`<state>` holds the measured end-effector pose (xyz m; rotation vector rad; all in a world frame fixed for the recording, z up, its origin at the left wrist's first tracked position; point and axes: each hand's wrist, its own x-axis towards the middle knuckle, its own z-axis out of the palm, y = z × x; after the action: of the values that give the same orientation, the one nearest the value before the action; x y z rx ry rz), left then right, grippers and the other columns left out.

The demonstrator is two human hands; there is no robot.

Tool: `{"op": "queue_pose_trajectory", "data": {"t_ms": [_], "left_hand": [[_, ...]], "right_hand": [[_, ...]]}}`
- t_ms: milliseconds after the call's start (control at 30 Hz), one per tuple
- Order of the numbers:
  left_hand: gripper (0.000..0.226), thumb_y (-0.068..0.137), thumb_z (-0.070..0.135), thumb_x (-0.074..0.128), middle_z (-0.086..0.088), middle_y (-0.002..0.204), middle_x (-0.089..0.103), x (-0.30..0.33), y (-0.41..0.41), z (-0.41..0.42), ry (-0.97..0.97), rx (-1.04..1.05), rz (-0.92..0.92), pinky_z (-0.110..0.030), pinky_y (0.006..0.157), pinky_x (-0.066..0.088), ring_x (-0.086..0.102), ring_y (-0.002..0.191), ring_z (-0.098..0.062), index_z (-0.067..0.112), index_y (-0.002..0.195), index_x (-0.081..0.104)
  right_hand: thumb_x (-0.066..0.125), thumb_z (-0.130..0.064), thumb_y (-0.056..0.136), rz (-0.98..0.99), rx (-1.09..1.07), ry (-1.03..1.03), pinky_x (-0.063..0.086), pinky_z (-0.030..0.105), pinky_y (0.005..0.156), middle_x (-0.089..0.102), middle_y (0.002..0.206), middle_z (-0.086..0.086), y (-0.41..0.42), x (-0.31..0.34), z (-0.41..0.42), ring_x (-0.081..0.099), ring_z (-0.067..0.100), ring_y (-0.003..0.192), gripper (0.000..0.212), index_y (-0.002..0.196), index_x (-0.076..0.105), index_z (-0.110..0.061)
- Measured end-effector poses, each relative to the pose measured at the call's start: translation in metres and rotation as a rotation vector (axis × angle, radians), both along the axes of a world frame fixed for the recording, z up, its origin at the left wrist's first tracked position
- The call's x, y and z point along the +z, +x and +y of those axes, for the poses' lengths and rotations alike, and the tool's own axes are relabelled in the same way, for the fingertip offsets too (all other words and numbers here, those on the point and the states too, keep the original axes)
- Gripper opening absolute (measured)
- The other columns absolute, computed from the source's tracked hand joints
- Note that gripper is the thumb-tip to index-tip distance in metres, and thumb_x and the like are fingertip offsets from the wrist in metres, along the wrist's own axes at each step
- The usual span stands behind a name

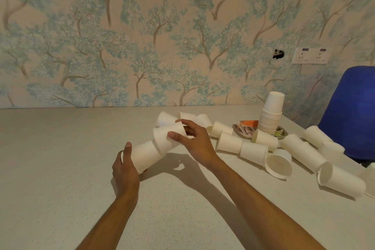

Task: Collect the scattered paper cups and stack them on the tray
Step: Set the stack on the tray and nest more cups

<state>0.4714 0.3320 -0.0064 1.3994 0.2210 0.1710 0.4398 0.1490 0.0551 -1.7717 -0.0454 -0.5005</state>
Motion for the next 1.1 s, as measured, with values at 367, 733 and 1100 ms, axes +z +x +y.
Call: {"op": "queue_pose_trajectory", "data": {"t_ms": [367, 733, 1100], "left_hand": [[0.082, 0.064, 0.079, 0.059, -0.011, 0.113, 0.067, 0.007, -0.039, -0.041, -0.096, -0.287, 0.084, -0.047, 0.072, 0.062, 0.068, 0.095, -0.033, 0.029, 0.129, 0.055], [0.040, 0.088, 0.051, 0.059, -0.005, 0.106, 0.067, 0.016, -0.072, -0.101, -0.146, -0.456, 0.046, -0.029, 0.051, 0.057, 0.067, 0.091, -0.024, 0.028, 0.120, 0.057], [0.054, 0.087, 0.054, 0.059, -0.008, 0.110, 0.066, 0.022, -0.086, -0.155, -0.187, -0.482, 0.112, -0.035, 0.060, 0.060, 0.066, 0.095, -0.028, 0.023, 0.131, 0.053]], "right_hand": [[0.046, -0.076, 0.084, 0.094, 0.052, -0.353, 0.043, 0.037, 0.105, 0.054, 0.140, -0.015, -0.059, -0.001, -0.009, 0.049, 0.002, 0.125, 0.067, 0.140, 0.049, -0.038], [0.040, -0.070, 0.089, 0.506, -0.984, -0.862, 0.053, 0.045, 0.085, 0.065, 0.119, 0.010, -0.128, 0.010, -0.176, 0.062, 0.029, 0.104, 0.066, 0.122, 0.059, -0.016], [0.057, -0.068, 0.083, 0.752, -0.713, -0.624, 0.055, 0.037, 0.084, 0.064, 0.110, 0.001, -0.141, -0.002, -0.200, 0.062, 0.019, 0.095, 0.056, 0.117, 0.057, -0.023]]}}
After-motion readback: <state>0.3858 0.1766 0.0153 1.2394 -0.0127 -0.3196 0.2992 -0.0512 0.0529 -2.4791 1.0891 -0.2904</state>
